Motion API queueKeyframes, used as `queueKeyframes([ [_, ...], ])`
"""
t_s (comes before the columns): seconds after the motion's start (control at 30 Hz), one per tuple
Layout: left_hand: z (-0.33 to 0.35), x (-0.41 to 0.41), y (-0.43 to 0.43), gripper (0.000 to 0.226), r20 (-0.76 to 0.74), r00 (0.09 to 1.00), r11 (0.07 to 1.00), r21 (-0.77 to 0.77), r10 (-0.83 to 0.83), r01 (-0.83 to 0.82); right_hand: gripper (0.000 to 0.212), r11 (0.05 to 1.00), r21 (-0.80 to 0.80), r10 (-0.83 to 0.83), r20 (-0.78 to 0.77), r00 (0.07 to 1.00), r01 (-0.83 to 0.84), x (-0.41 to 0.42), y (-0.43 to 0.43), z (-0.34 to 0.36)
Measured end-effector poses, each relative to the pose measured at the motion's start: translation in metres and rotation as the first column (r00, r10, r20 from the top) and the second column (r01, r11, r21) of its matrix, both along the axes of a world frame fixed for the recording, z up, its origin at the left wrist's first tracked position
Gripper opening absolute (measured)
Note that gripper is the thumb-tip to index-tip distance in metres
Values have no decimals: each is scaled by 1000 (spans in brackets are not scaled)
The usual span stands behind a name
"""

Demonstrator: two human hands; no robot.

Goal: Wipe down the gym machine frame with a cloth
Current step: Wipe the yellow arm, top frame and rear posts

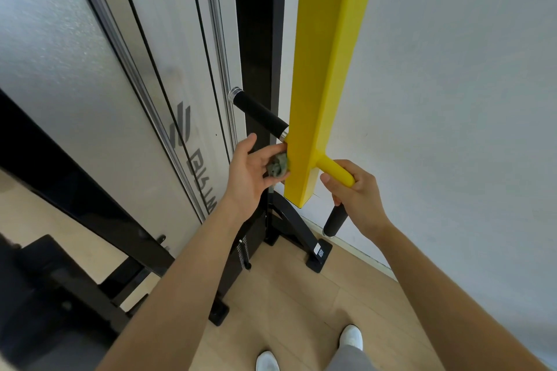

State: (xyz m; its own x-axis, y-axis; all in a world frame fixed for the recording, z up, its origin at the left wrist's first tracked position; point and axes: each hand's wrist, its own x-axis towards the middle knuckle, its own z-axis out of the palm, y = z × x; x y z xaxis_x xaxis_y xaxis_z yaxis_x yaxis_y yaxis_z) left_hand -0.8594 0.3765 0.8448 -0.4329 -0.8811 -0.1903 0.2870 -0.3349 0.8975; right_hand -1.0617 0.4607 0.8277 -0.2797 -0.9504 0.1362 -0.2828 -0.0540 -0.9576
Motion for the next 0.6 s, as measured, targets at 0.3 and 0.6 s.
queueKeyframes([
  [0.3, -35, -1, 31, 51, 101, 988, 989, 80, 114, -122, 17, 1000, 19, 18, 31, 999, -19, 3, 3, 0],
  [0.6, -32, -1, 88, 37, 56, 977, 948, 237, 206, -214, 20, 986, 65, 151, 38, 988, -153, 5, 14, 13],
])
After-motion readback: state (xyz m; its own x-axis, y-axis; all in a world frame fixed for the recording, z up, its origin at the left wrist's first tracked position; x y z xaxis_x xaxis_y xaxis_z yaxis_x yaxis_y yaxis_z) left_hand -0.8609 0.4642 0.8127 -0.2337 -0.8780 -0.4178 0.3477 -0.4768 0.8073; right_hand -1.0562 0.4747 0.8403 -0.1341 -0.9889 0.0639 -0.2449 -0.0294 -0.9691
